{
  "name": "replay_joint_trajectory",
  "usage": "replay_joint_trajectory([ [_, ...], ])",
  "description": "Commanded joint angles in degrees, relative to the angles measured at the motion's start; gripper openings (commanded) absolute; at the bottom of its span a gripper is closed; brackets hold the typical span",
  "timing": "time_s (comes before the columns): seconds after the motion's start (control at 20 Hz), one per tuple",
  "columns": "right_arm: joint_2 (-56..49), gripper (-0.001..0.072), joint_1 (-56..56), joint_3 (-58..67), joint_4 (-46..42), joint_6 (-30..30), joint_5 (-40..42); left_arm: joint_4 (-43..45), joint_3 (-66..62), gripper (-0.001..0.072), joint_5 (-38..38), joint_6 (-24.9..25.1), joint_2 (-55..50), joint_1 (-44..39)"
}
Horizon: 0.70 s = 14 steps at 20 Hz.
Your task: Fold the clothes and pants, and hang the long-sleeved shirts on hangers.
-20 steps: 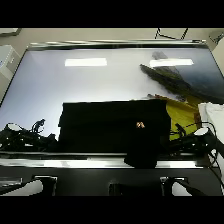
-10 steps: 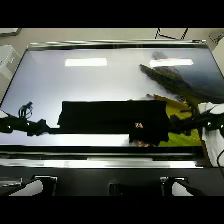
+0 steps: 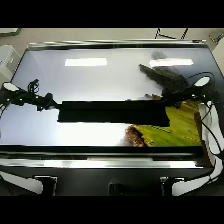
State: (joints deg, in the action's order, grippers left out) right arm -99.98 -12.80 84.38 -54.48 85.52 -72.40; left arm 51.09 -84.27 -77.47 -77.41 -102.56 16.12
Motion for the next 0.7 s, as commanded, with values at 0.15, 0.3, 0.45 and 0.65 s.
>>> replay_joint_trajectory([
  [0.15, -8.5, 0.0038, 1.14, 3.32, 4.63, 0.83, 2.73, -3.13, -10.34, 0.0119, -3.8, -3.08, -14.12, -1.53],
  [0.3, -6.64, 0.0292, -2.23, 6.49, 4.61, 0.52, -3.67, -3.1, -12.72, 0.0556, -9.53, -2.08, -13.35, 1.64],
  [0.45, -6.05, 0.0707, -11.47, 8.0, 2.75, 0.0, -14.86, -3.08, -17.73, 0.0687, -15.91, -2.56, -11.13, 6.54],
  [0.65, -6.27, 0.0711, -16.87, 0.22, -1.42, -0.98, -14.62, -3.06, -19.1, 0.0706, -16.52, -5.2, -5.73, 10.16],
])
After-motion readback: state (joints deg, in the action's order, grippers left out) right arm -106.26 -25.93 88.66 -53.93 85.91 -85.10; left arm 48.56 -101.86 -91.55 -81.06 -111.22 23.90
